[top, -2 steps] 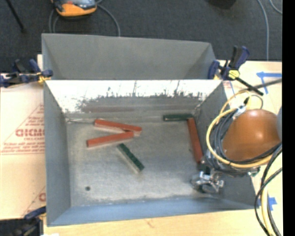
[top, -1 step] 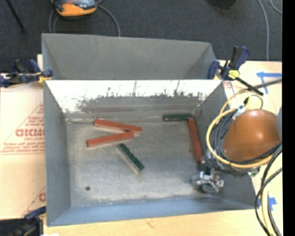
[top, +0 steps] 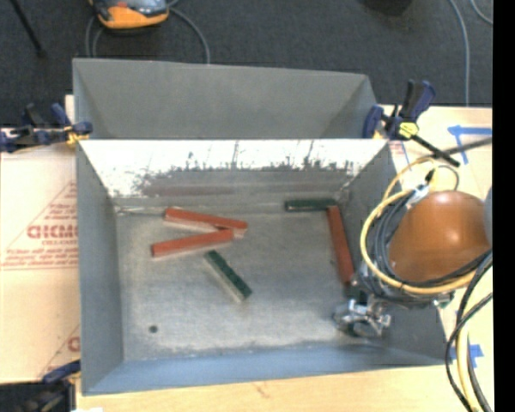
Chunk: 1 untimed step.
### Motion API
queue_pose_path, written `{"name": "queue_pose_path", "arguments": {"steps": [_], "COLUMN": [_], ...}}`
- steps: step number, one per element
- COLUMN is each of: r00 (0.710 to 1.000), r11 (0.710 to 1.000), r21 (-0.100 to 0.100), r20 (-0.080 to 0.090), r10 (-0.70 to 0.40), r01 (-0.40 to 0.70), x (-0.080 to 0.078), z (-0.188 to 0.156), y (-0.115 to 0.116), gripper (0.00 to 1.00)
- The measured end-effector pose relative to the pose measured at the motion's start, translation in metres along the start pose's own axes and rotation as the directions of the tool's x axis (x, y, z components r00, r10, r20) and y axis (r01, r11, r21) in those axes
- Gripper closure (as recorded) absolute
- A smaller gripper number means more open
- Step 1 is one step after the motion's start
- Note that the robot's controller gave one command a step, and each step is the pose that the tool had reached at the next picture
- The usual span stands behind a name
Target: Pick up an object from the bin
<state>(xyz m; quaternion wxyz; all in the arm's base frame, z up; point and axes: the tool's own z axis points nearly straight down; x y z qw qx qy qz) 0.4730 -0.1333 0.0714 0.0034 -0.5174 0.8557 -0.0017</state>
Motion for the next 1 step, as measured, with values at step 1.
{"name": "queue_pose_path", "arguments": {"steps": [1], "r00": [1.0], "r11": [1.0], "r21": [0.0], "r20": [0.0], "r10": [-0.002], "r01": [0.002], "x": [0.0001], "z": [0.0], "y": [0.0], "gripper": [1.0]}}
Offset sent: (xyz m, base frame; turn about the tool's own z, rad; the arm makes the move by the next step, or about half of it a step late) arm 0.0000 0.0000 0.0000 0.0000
